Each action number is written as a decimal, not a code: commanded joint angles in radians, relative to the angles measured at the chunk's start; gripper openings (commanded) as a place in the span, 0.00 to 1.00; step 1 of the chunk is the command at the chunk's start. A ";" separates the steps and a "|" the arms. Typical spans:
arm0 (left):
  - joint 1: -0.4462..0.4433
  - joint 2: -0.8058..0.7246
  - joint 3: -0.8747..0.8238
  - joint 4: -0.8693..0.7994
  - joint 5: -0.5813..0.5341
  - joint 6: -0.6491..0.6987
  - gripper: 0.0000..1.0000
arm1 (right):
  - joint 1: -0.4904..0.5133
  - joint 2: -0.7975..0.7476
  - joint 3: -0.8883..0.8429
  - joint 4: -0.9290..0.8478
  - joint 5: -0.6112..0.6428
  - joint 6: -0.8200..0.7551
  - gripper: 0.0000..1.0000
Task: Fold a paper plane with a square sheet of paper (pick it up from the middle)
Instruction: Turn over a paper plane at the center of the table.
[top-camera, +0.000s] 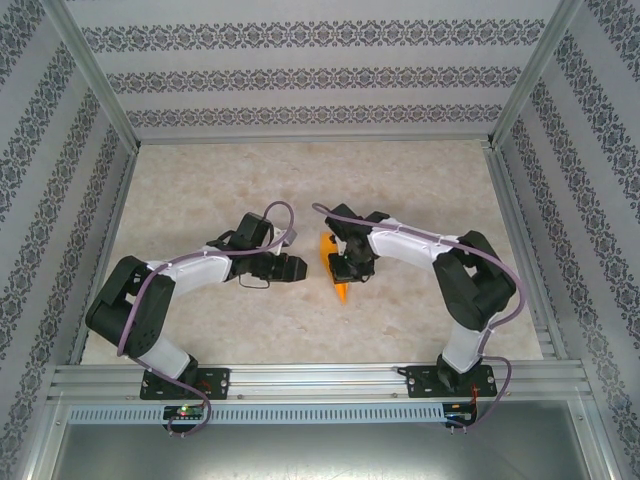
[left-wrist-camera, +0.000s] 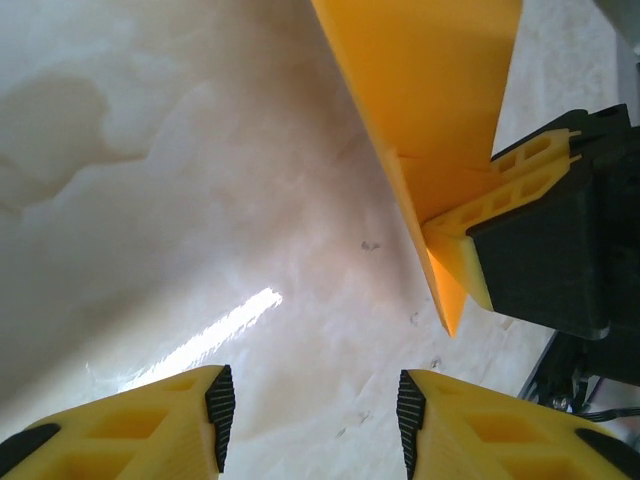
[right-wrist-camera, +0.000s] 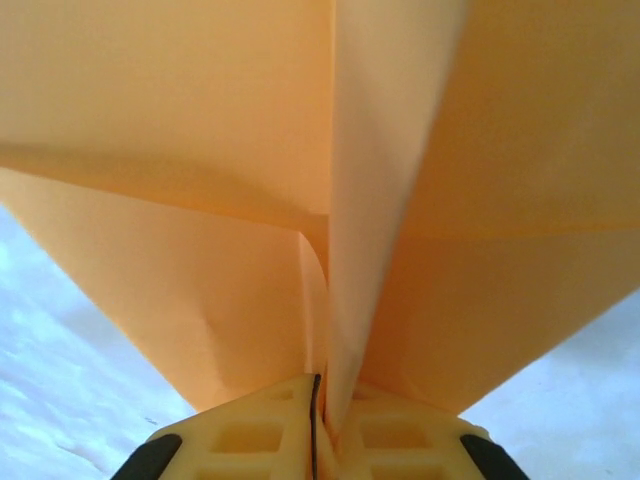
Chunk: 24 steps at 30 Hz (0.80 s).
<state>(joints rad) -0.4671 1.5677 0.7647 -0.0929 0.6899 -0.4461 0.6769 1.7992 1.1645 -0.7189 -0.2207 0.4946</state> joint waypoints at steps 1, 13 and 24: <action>0.014 -0.028 -0.015 -0.039 -0.014 0.009 0.50 | 0.026 0.033 0.038 -0.060 0.052 -0.015 0.14; 0.016 0.000 -0.027 -0.011 0.014 0.004 0.51 | 0.081 0.064 0.018 -0.002 0.066 0.042 0.15; 0.016 -0.009 -0.043 -0.013 0.006 -0.001 0.51 | 0.128 0.111 0.065 -0.027 0.105 0.058 0.17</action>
<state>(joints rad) -0.4625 1.5677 0.7345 -0.1013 0.6872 -0.4465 0.7883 1.8839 1.2057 -0.7292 -0.1421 0.5316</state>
